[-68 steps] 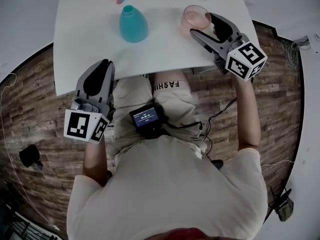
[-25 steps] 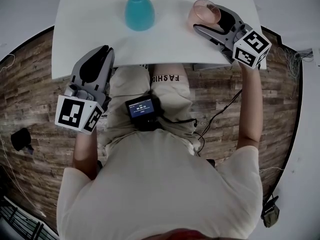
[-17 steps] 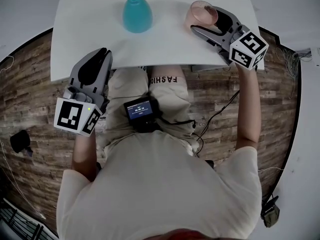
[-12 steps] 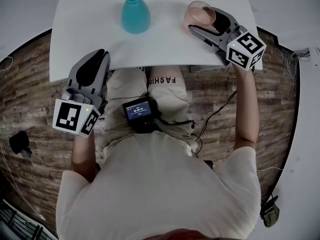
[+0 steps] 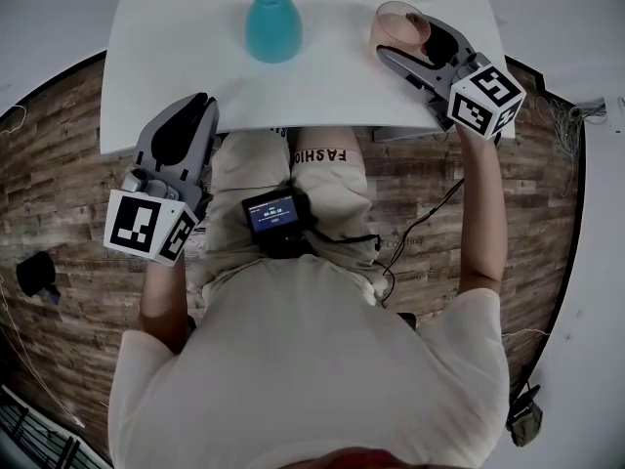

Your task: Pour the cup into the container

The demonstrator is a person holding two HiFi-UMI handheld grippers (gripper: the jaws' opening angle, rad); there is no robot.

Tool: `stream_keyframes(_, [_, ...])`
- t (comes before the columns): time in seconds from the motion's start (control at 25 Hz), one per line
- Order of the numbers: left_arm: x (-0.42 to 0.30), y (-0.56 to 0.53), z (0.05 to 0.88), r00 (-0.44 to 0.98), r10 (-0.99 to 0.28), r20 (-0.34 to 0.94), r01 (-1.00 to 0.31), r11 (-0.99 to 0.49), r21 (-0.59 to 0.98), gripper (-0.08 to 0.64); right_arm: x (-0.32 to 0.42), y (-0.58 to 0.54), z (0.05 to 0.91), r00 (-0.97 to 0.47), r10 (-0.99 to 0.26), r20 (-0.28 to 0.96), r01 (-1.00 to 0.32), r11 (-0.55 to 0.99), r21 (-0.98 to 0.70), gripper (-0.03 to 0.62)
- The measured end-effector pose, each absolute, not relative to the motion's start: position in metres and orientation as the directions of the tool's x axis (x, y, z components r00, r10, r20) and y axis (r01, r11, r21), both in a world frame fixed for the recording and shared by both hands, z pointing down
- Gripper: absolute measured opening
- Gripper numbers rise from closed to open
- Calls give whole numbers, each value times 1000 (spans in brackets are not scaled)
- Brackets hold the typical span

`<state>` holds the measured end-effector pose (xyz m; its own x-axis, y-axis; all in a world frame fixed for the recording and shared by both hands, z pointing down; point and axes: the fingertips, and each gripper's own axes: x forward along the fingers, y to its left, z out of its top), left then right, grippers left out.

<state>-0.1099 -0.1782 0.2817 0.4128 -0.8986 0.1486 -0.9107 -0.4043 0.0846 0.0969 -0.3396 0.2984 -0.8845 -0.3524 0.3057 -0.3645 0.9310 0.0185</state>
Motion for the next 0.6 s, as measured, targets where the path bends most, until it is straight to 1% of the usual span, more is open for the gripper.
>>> stream_keyframes(0.32, [-109, -181, 284, 411, -900, 147, -911, -401, 91, 51, 99, -341, 302, -884, -354, 306, -372, 928, 0, 354])
stream_keyframes(0.6, [-111, -183, 284, 405, -902, 147, -914, -395, 92, 52, 99, -341, 304, -880, -364, 306, -374, 927, 30, 354])
